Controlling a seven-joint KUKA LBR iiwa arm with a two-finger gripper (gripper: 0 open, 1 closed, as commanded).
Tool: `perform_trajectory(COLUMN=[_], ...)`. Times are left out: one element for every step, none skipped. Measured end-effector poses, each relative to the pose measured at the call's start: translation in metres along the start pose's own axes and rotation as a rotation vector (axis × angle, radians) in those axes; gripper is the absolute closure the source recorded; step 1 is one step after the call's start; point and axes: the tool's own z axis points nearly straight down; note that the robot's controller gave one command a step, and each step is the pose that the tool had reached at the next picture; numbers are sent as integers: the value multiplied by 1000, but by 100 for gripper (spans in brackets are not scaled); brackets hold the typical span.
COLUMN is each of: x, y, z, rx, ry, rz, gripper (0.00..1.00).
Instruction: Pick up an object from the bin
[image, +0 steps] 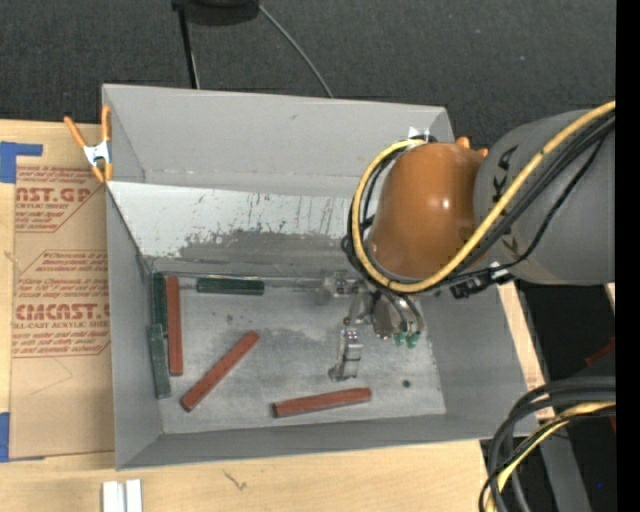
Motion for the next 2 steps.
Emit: perform_trajectory(x=[29,21], y=[-14,-70], z=[50,97], rx=[1,1], ry=[8,10], rz=[-10,-45], gripper=[0,100])
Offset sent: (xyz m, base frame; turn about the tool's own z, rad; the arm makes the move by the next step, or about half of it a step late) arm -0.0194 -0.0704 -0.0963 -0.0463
